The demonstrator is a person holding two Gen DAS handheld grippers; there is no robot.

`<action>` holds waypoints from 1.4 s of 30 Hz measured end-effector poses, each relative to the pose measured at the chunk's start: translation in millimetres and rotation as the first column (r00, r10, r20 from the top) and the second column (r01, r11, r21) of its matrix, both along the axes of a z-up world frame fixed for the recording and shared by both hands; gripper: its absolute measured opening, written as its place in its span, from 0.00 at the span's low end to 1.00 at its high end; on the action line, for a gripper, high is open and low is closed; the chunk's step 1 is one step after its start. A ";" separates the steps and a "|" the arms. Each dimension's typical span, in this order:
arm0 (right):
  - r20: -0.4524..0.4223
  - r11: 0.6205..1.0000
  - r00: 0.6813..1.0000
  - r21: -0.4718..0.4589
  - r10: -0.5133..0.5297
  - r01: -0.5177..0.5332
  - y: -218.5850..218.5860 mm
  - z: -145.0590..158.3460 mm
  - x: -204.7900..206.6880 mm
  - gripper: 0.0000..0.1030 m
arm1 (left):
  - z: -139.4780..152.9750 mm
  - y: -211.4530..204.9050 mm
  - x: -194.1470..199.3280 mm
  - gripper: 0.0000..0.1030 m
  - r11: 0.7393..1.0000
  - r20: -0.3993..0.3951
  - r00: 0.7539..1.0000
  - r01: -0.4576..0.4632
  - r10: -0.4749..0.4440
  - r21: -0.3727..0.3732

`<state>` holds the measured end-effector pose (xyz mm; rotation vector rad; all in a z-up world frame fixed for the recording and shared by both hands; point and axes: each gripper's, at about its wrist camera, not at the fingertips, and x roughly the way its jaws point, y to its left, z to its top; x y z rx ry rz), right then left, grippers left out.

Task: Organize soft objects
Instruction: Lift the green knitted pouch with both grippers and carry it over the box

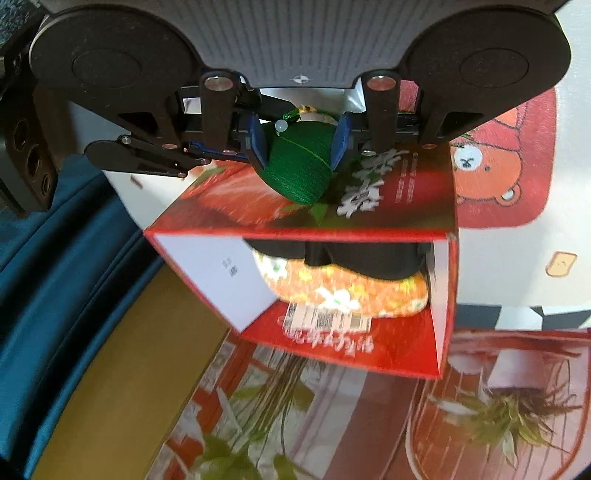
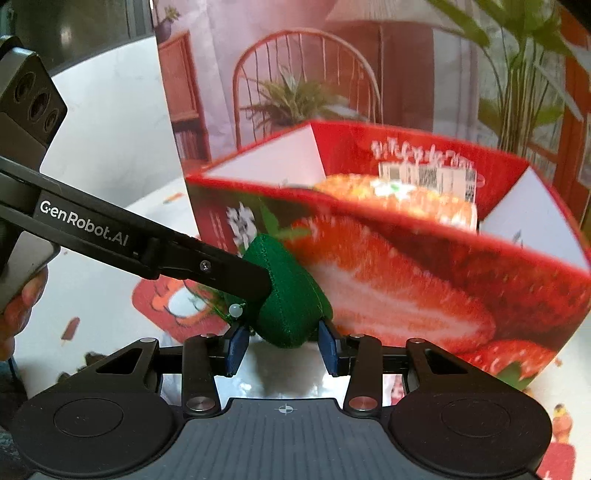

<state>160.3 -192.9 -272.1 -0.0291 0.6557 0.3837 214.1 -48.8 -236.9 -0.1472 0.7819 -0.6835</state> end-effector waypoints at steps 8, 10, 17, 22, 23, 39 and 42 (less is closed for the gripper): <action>0.102 0.999 0.994 -0.022 0.027 -0.025 3.3 39.6 -10.4 0.36 | 34.2 4.2 -18.4 0.36 0.999 0.080 0.997 -0.012 0.016 -0.052; 0.131 0.999 0.991 -0.020 0.033 -0.030 4.4 51.1 -11.8 0.34 | 43.2 2.9 -24.3 0.35 0.998 0.106 0.994 -0.006 0.012 -0.060; 0.169 0.995 0.983 -0.069 0.076 -0.065 14.2 73.0 -9.8 0.26 | 56.7 -1.9 -28.3 0.34 0.999 0.149 0.989 -0.008 0.015 -0.052; 0.072 0.998 0.997 -0.049 0.040 -0.036 10.3 50.8 -5.6 0.27 | 34.1 14.9 -21.4 0.34 0.997 0.076 0.995 -0.058 0.061 -0.043; 0.058 0.999 0.998 -0.045 0.033 -0.030 8.6 44.8 -7.0 0.30 | 28.8 19.1 -19.4 0.34 0.997 0.060 0.996 -0.069 0.071 -0.032; -0.033 1.000 0.999 0.011 -0.010 0.010 8.1 7.0 12.2 0.43 | 76.7 63.4 12.5 0.35 0.981 0.181 0.973 -0.161 0.140 0.107; -0.049 0.998 0.998 0.054 -0.027 0.030 3.2 3.9 16.8 0.47 | 75.1 55.9 13.4 0.35 0.983 0.174 0.977 -0.143 0.121 0.116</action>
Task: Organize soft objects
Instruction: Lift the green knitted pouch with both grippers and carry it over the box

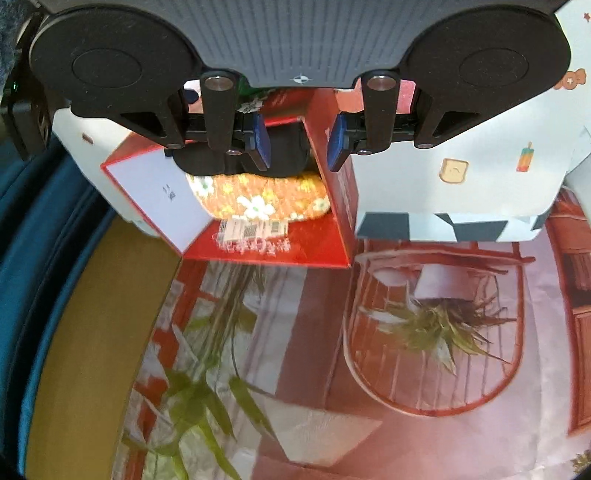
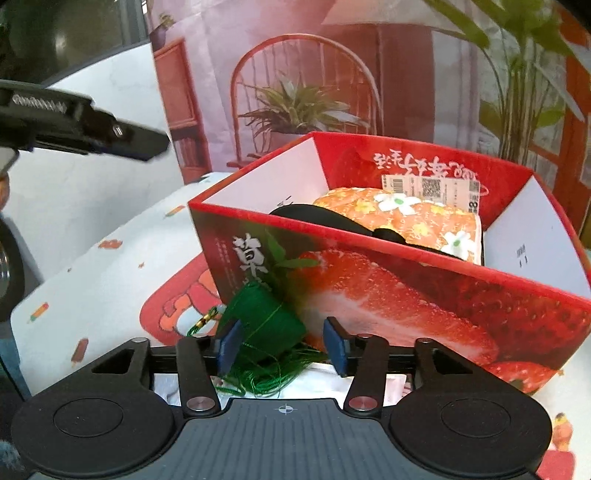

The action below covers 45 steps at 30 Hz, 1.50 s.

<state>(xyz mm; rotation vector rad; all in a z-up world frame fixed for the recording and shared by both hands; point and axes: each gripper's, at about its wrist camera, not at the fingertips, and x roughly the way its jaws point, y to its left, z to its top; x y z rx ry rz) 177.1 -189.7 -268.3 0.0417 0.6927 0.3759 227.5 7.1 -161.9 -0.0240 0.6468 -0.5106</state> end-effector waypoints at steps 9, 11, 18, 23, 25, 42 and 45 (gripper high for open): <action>-0.046 1.000 0.999 0.022 0.018 -0.017 6.2 -20.9 7.9 0.52 | -75.8 -28.6 9.1 0.36 0.998 -0.197 0.978 0.065 -0.064 -0.004; -0.052 0.999 0.998 0.020 0.029 -0.028 9.0 -23.9 9.2 0.52 | -86.1 -30.8 12.5 0.43 0.997 -0.221 0.973 0.070 -0.072 -0.014; -0.067 0.999 0.997 0.020 0.049 -0.048 14.9 -33.4 14.5 0.52 | -105.3 -37.1 18.0 0.47 0.992 -0.266 0.956 0.112 -0.122 -0.053; -0.074 0.998 0.995 0.018 0.064 -0.062 20.5 -38.2 19.3 0.52 | -115.7 -40.7 22.3 0.48 0.990 -0.291 0.947 0.118 -0.136 -0.082; -0.075 0.998 0.995 0.017 0.069 -0.068 23.4 -38.6 20.4 0.52 | -115.7 -42.4 22.4 0.47 0.990 -0.289 0.948 0.116 -0.136 -0.084; 0.174 0.996 0.980 -0.026 0.094 -0.091 23.1 54.3 -9.4 0.48 | -12.3 -36.2 -22.5 0.46 0.986 -0.034 0.994 0.102 -0.107 -0.130; 0.242 0.996 0.966 -0.034 0.089 -0.083 21.1 80.2 -11.1 0.48 | 15.3 -39.9 -27.9 0.46 0.985 0.043 0.994 0.105 -0.100 -0.139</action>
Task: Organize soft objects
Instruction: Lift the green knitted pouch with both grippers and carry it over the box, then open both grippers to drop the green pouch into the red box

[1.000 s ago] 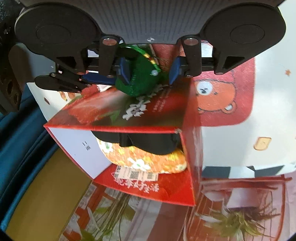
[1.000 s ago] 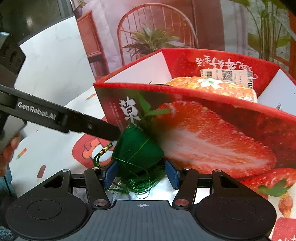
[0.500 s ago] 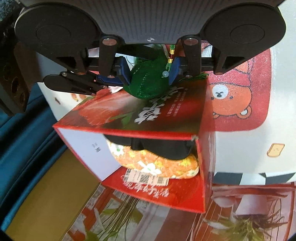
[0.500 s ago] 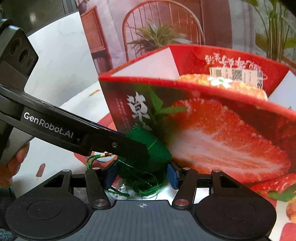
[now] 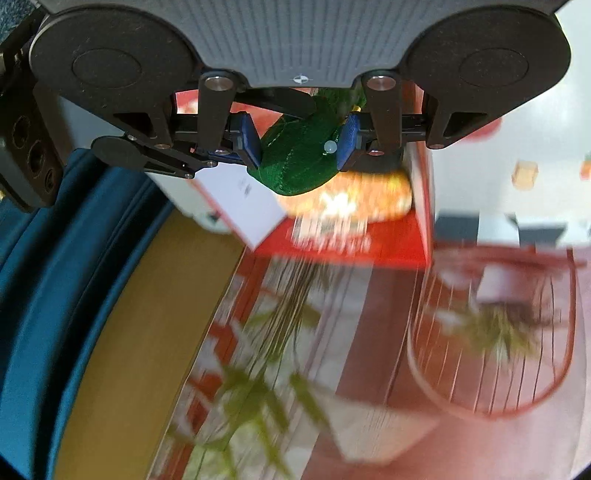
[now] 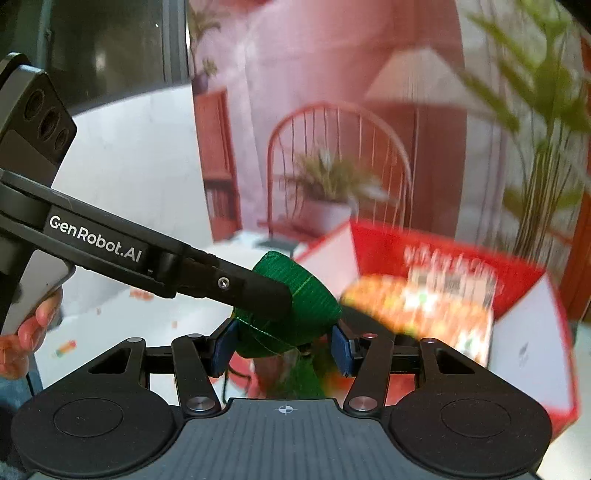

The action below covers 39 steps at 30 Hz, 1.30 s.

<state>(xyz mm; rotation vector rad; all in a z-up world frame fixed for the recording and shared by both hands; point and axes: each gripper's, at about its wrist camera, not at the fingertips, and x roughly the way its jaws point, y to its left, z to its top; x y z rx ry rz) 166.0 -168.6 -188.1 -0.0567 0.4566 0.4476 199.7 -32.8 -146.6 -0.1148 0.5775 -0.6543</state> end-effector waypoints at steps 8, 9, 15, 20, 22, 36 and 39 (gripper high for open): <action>0.165 0.999 0.986 -0.039 -0.024 0.031 -7.0 61.2 12.5 0.48 | 52.0 -16.7 0.9 0.46 1.000 0.160 0.987 -0.017 0.020 -0.023; 0.182 0.998 0.983 -0.043 -0.027 0.036 -7.7 66.1 15.1 0.48 | 55.8 -18.1 2.4 0.46 0.999 0.174 0.984 -0.018 0.023 -0.027; 0.239 0.995 0.970 -0.071 -0.045 0.063 -9.6 78.7 31.8 0.48 | 64.7 -27.0 13.6 0.46 0.999 0.201 0.979 -0.026 0.034 -0.040; 0.220 0.994 0.974 -0.076 -0.059 0.078 -13.9 69.2 42.9 0.48 | 55.8 -32.9 27.0 0.46 0.999 0.180 0.983 -0.023 0.028 -0.030; 0.215 0.993 0.974 -0.087 -0.065 0.085 -15.0 63.4 46.8 0.48 | 51.2 -35.4 33.2 0.46 0.999 0.169 0.985 -0.022 0.027 -0.030; 0.194 0.983 0.977 -0.138 -0.094 0.122 -23.3 39.2 74.7 0.48 | 28.7 -47.3 62.2 0.46 0.999 0.112 0.993 -0.024 0.026 -0.023; 0.149 0.982 0.983 -0.142 -0.105 0.126 -26.0 26.3 78.2 0.49 | 17.6 -50.6 68.4 0.46 1.000 0.072 0.997 -0.026 0.025 0.007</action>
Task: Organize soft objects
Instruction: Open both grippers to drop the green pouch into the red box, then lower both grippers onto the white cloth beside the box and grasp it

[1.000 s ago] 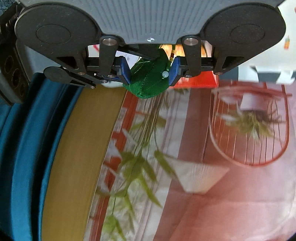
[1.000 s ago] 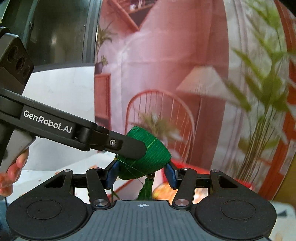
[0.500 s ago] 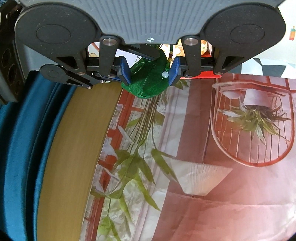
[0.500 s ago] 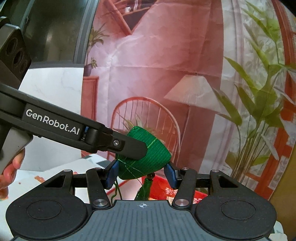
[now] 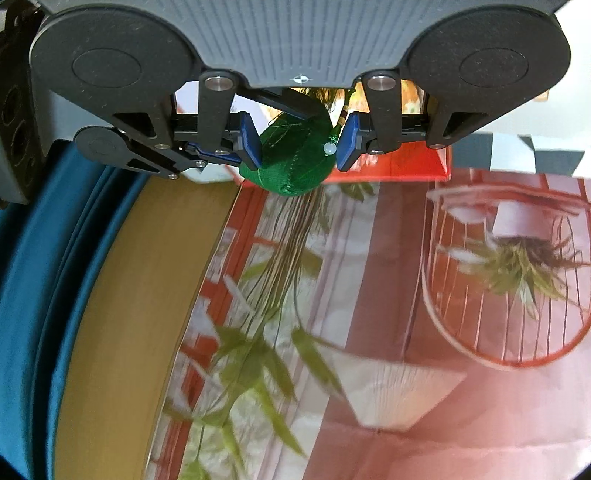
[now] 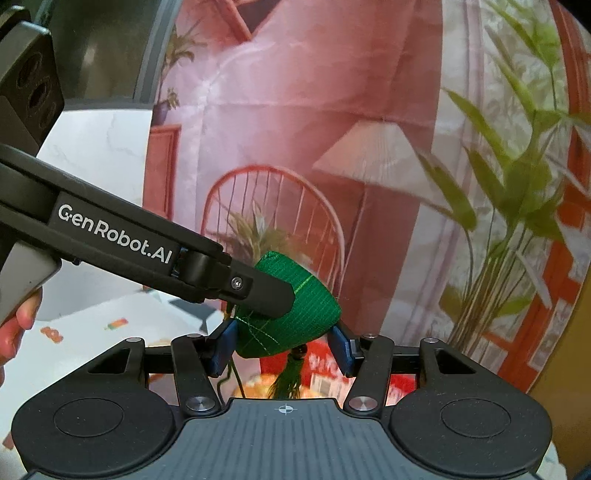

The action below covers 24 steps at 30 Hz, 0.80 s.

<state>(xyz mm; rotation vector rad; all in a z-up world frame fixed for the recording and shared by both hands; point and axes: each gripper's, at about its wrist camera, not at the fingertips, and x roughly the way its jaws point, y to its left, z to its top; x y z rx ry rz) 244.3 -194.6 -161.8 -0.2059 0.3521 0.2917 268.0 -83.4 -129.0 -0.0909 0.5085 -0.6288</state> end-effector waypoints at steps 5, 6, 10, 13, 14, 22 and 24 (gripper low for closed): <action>-0.087 0.999 0.995 0.007 -0.049 0.050 -7.1 -21.6 2.6 0.54 | -17.5 3.3 8.3 0.47 0.998 -0.059 0.998 -0.031 0.034 0.046; -0.104 0.998 0.993 0.011 -0.060 0.062 -9.6 -25.5 1.5 0.54 | -20.1 6.1 8.2 0.47 0.998 -0.067 0.997 -0.037 0.040 0.049; -0.136 0.995 0.987 0.047 -0.086 0.093 -19.0 -34.9 -10.6 0.54 | -23.2 16.2 -1.2 0.47 0.996 -0.072 0.996 -0.055 0.060 0.064; -0.140 0.990 0.985 0.088 -0.097 0.110 -24.5 -37.8 -26.7 0.53 | -25.6 23.7 -17.2 0.47 0.995 -0.069 0.995 -0.067 0.072 0.072; -0.139 0.988 0.985 0.103 -0.099 0.114 -25.9 -38.4 -32.8 0.53 | -27.3 26.9 -22.2 0.46 0.995 -0.072 0.994 -0.071 0.077 0.073; -0.134 0.972 0.984 0.188 -0.119 0.143 -29.9 -44.0 -85.1 0.53 | -47.5 53.0 -74.0 0.46 0.991 -0.091 0.990 -0.099 0.107 0.093; -0.130 0.968 0.984 0.202 -0.121 0.146 -30.9 -46.1 -98.5 0.53 | -53.3 57.1 -87.2 0.46 0.990 -0.090 0.989 -0.106 0.114 0.097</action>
